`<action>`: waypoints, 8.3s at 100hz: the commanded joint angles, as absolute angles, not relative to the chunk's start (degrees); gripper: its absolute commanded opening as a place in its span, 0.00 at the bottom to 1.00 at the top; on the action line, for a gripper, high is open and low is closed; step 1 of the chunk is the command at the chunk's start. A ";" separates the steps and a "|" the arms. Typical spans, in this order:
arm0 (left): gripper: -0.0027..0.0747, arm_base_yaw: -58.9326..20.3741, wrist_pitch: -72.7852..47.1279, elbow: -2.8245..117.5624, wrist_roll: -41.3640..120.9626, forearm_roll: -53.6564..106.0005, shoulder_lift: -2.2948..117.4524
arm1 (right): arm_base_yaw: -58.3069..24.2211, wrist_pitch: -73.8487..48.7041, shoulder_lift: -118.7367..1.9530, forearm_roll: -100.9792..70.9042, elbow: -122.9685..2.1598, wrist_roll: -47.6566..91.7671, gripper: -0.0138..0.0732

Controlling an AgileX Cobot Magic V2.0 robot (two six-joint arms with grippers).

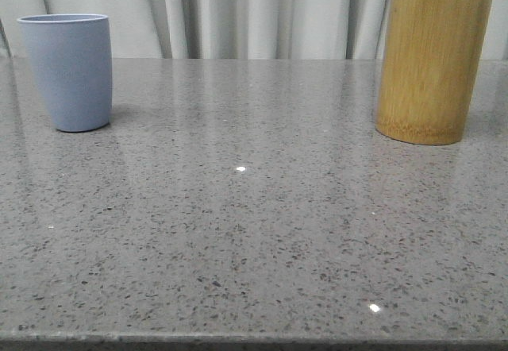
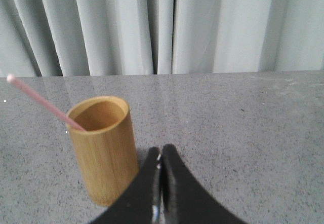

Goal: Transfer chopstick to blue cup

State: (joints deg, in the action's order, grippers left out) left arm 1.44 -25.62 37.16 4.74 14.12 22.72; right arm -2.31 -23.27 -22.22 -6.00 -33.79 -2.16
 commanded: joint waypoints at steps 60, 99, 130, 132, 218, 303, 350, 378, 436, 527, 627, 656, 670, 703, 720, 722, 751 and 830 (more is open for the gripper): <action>0.19 1.27 -22.37 44.26 9.64 15.15 37.95 | -2.02 -22.41 -35.26 -5.97 -42.94 -1.97 0.09; 0.60 1.27 -32.30 59.54 9.86 17.03 55.52 | -2.02 -21.67 -35.26 -5.97 -42.94 -1.97 0.09; 0.66 1.27 -45.27 74.35 15.50 22.95 70.51 | -2.02 -19.98 -35.26 -5.97 -42.94 -1.97 0.09; 0.66 1.16 -45.92 75.43 15.76 23.36 71.39 | -2.02 -19.74 -35.26 -5.97 -42.94 -1.97 0.09; 0.60 -6.75 -54.32 85.10 15.22 19.73 90.36 | -2.02 -17.16 -35.26 -6.02 -42.94 -1.97 0.09; 0.01 -6.75 -56.86 85.10 12.60 18.92 91.56 | -2.02 -17.21 -35.26 -6.02 -42.94 -1.97 0.09; 0.01 -14.00 -62.30 96.54 12.23 20.23 96.58 | -2.02 -17.21 -35.26 -6.02 -42.94 -1.97 0.09; 0.01 -21.87 -68.76 109.49 10.64 19.30 105.55 | -2.02 -17.21 -35.26 -6.02 -42.94 -1.97 0.09; 0.21 -23.76 -72.53 114.06 11.37 18.65 109.56 | -2.02 -17.21 -35.26 -6.02 -42.94 -1.97 0.09; 0.51 -23.64 -64.74 120.96 11.37 16.26 96.90 | -6.46 -20.70 -36.08 -5.91 -42.94 2.35 0.65; 0.51 -23.64 -64.97 120.96 11.37 16.26 95.14 | -24.16 0.81 -57.26 -5.34 -42.94 15.76 0.65; 0.51 -23.64 -64.97 120.96 11.37 16.26 95.14 | -24.16 6.31 -60.57 -5.34 -43.65 15.76 0.63; 0.51 -23.64 -64.97 120.96 11.37 16.26 95.14 | -24.16 6.43 -61.96 -5.34 -44.90 15.76 0.51; 0.51 -23.64 -64.97 120.96 11.37 16.26 95.14 | -24.10 6.78 -62.91 -5.34 -45.77 15.76 0.07; 0.51 -23.64 -64.97 120.96 11.37 16.26 95.14 | -24.10 6.78 -62.91 -5.34 -46.48 15.76 0.08; 0.51 -23.64 -64.97 120.96 11.37 16.26 95.14 | -24.10 6.78 -62.91 -5.34 -46.63 15.76 0.08; 0.51 -23.64 -64.97 120.96 11.37 16.26 95.14 | -24.10 0.00 -62.01 -5.34 -52.76 15.76 0.08; 0.51 -23.64 -64.69 120.96 11.27 16.26 95.14 | -24.10 -26.00 -61.25 -5.34 -79.59 15.76 0.08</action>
State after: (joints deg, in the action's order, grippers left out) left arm -23.28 -68.16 119.19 11.58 15.19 98.02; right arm -24.02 -27.82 -62.70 -5.34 -74.65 15.77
